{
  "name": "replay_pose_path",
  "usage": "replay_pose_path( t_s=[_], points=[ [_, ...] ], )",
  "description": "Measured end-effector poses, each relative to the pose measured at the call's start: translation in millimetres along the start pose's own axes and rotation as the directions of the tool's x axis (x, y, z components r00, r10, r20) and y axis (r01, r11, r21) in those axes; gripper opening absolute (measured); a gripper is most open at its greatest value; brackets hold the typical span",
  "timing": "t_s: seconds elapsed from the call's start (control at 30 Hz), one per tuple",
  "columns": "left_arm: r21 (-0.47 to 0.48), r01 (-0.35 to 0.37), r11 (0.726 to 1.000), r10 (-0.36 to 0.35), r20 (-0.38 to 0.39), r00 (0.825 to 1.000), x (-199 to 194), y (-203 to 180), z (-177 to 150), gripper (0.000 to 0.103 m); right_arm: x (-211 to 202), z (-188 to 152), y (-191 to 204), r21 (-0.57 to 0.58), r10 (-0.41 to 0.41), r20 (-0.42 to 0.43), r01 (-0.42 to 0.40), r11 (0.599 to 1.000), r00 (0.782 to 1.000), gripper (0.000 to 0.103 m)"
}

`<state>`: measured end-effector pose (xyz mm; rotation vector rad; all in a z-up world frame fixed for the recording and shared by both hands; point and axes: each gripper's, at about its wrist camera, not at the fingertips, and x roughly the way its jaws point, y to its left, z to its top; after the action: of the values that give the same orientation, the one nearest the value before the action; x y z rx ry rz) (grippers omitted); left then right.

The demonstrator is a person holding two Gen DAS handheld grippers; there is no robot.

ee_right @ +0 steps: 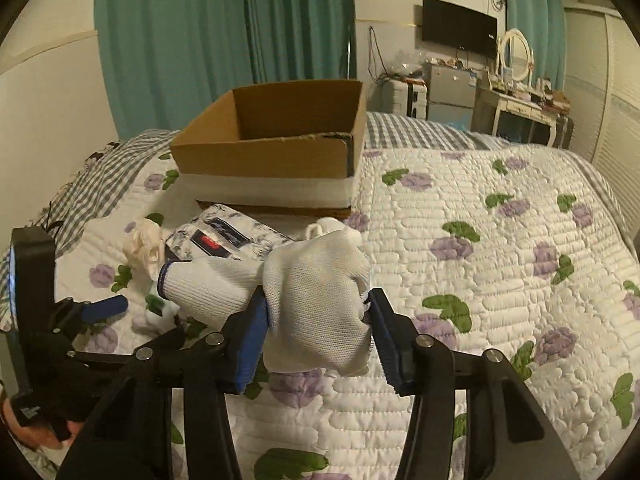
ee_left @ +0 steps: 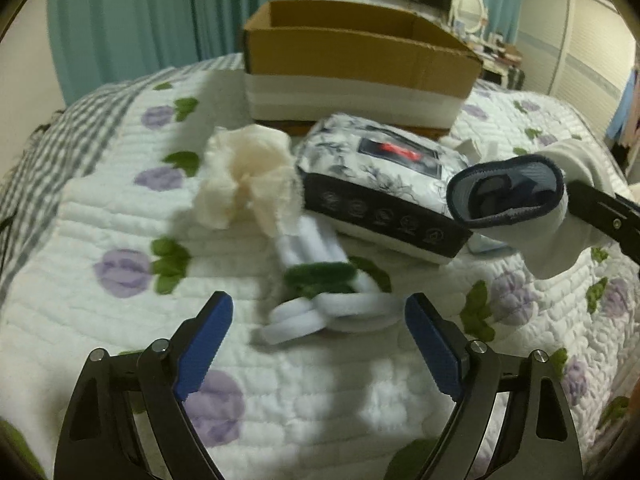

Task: Organize soft objects
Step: 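Grasp the white glove with the right tool while the left tool grasps the green-banded white socks, then carry glove and socks over the box and open both tools to drop them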

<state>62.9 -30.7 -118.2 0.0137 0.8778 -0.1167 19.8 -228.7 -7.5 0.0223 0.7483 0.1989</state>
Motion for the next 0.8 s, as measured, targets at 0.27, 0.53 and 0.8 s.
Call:
replay_pose_path(
  t_s=[0.27,0.53,0.8],
  points=[
    [0.022,0.028,0.999,-0.027,-0.046,0.999,20.8,-5.8,1.6,0.053,-0.7,-4.6,-1.5,0.002,0.006,-0.007,-0.006,1.000,1.000,0.049],
    [0.030,0.067,0.997,-0.069,0.042,0.997,-23.8,-2.8,-2.0,0.051,-28.1,-4.4,4.0,-0.011,0.017,0.039,-0.016,1.000,0.999,0.049],
    [0.045,0.081,0.996,-0.087,0.152,0.985,-72.1,-8.8,9.3,0.041,-56.3,6.7,6.4,-0.017,0.020,0.101,-0.018,1.000,0.995,0.049]
  ],
)
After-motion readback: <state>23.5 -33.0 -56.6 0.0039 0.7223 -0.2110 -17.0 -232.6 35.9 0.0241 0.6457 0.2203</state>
